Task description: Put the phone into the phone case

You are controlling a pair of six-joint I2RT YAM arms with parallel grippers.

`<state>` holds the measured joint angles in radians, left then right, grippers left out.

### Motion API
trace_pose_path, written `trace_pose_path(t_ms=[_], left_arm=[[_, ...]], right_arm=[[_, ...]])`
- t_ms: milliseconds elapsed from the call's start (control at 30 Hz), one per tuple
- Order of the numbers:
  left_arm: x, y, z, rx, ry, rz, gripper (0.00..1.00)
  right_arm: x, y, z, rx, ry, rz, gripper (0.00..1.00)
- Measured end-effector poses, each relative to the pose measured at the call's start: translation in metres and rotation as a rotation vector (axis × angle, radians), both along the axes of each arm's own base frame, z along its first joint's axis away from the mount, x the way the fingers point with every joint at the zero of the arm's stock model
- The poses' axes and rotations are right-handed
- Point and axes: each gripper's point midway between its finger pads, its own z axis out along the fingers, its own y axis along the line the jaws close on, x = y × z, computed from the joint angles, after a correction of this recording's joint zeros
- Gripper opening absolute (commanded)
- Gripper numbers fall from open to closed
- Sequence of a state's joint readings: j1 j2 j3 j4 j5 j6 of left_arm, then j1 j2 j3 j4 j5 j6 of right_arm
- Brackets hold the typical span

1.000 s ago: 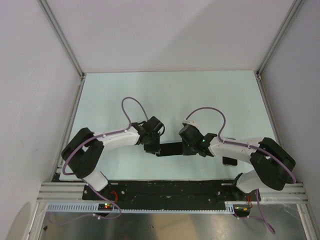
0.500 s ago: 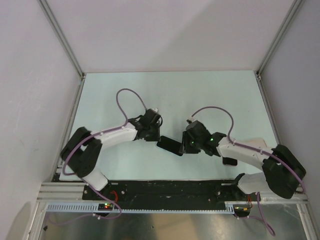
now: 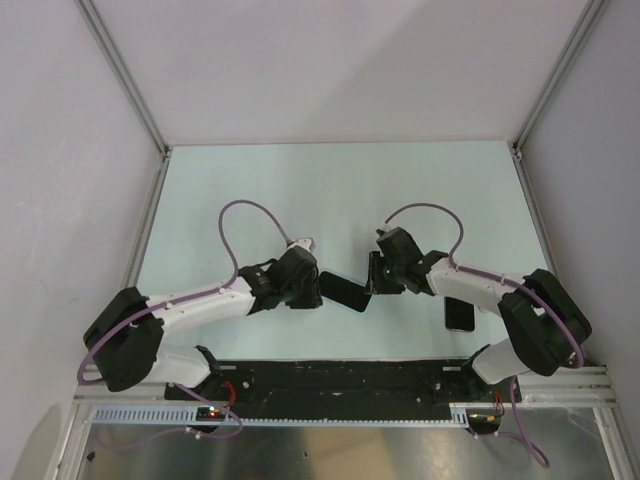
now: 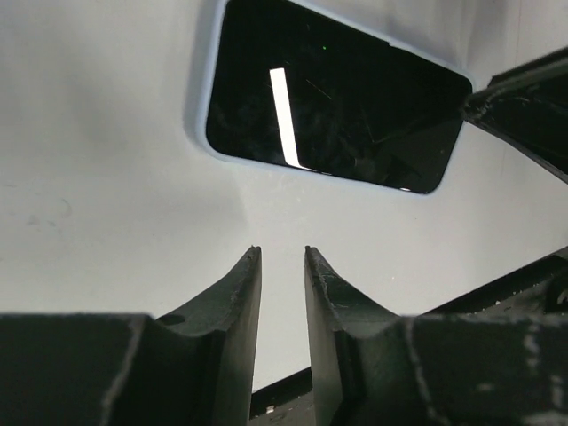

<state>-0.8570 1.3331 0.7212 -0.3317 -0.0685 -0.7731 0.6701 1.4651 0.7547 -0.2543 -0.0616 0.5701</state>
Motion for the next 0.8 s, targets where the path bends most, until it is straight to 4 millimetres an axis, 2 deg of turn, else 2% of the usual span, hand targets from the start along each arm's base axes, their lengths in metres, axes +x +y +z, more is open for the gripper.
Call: trace_pose_path(t_ms=[100,267,333,467,633,800], left_arm=[[-0.007,-0.008,-0.003,-0.018,0.017,0.005,0.37],[-0.009,-0.022,0.001,-0.081,0.037,0.075,0.54],[-0.006,-0.027,0.003,-0.118,0.050,0.151,0.70],[0.000,-0.031,0.001,-0.168,0.085,0.325,0.86],[0.012,-0.032,-0.014,-0.121,0.119,0.521,0.91],[0.034,-0.042,-0.010,-0.107,0.103,0.647,0.94]], right_arm=[[0.002,0.000,-0.003,-0.012,0.002,0.009,0.39],[0.013,0.000,0.002,-0.007,-0.030,-0.002,0.38],[0.016,0.000,0.003,-0.008,-0.043,-0.012,0.37],[0.023,-0.005,0.003,-0.028,-0.062,-0.046,0.28],[0.029,-0.010,-0.005,-0.059,-0.055,-0.083,0.19],[0.026,-0.010,-0.012,-0.077,-0.041,-0.078,0.15]])
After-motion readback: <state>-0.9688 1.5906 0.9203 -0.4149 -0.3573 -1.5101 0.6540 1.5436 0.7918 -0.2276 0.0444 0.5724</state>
